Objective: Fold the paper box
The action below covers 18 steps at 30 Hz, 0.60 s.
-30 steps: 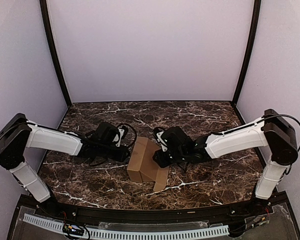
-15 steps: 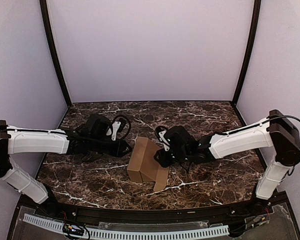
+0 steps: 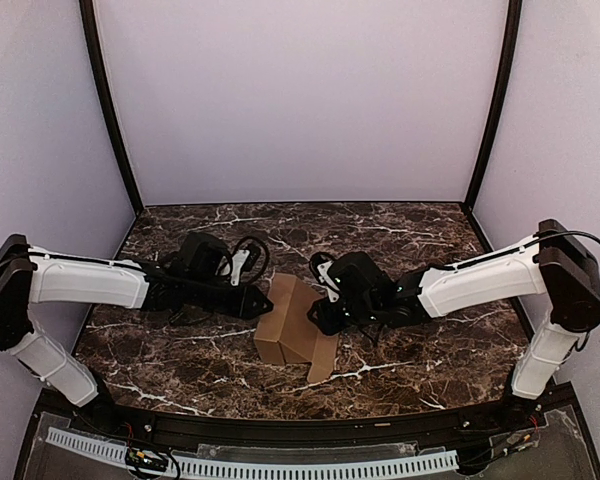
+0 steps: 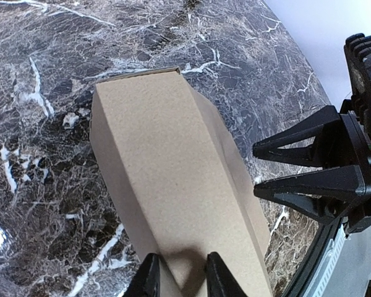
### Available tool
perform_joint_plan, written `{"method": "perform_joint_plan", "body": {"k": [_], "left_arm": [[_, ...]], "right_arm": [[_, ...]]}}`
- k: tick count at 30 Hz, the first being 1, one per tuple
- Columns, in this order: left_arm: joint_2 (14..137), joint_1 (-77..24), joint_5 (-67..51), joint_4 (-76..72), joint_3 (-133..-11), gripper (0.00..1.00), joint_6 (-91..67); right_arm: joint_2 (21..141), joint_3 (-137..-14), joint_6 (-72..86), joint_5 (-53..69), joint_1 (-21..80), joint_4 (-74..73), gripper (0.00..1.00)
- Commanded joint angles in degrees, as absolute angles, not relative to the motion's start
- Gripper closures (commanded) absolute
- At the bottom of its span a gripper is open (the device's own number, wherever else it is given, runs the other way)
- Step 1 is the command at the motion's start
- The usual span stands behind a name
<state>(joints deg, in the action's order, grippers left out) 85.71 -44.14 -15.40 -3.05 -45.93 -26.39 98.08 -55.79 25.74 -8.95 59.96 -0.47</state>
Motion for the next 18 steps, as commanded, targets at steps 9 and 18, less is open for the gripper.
{"method": "perform_joint_plan", "body": {"k": [9,18], "left_arm": [[83.97,-44.0,-9.77,-3.7,-40.88,0.88,-27.12],[82.42,-41.41,-8.42,-5.65,-35.48,0.9,-27.61]], "right_arm": [[100.22,-58.61,24.55,-7.22,61.87,1.08,0.65],[103.13,-62.46,23.6,-6.4,63.95,1.85,0.65]]}}
